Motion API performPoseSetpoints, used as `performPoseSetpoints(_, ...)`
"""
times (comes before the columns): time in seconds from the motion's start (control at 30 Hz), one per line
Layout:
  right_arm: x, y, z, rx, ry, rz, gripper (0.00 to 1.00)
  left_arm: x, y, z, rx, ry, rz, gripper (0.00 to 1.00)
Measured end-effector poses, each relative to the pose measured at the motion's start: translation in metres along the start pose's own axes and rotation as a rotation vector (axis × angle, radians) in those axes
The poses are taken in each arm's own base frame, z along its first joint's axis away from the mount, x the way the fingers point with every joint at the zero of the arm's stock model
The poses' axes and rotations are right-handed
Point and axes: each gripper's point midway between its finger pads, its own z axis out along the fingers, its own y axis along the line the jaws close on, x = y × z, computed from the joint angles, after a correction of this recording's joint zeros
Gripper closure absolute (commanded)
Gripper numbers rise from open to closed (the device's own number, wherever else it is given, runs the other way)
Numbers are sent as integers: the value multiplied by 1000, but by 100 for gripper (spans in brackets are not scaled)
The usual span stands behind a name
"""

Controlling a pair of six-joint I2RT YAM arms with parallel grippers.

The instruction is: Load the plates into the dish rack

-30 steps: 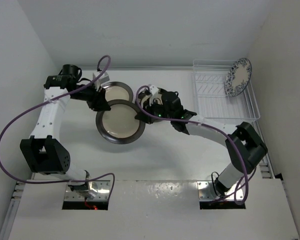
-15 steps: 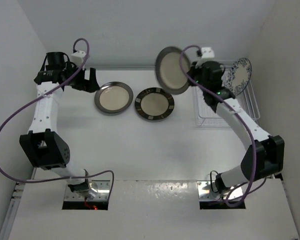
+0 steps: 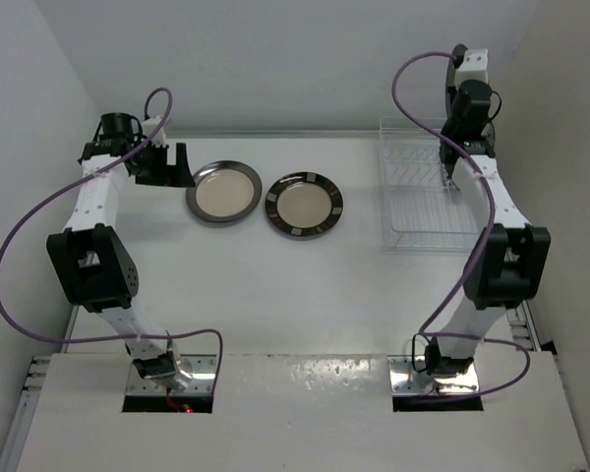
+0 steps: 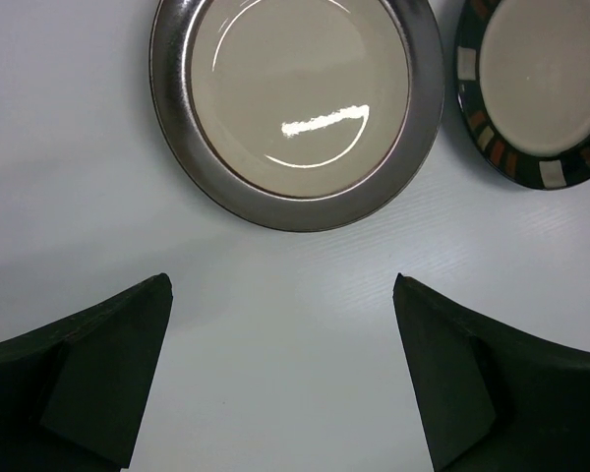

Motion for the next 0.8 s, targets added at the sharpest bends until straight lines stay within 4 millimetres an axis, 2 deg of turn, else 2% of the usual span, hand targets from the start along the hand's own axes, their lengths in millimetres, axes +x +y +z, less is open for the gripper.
performPoseSetpoints(0.13,51,11,27,24,93,-127,100,2,6,1,-7,4,-16,0)
performPoseSetpoints(0.27,93,17,35,26,176,-216,100,8,11,6,-9,20,-33,0)
performPoseSetpoints(0.33,102,19,33,20,192,-230,100,11,12,8,-10,29,-38,0)
performPoseSetpoints(0.57,117,24,29,22,209,-213,100,13,14,10,-14,37,-42,0)
performPoseSetpoints(0.8,153,34,10,9,275,-129,100,14,14,10,-19,39,-42,0)
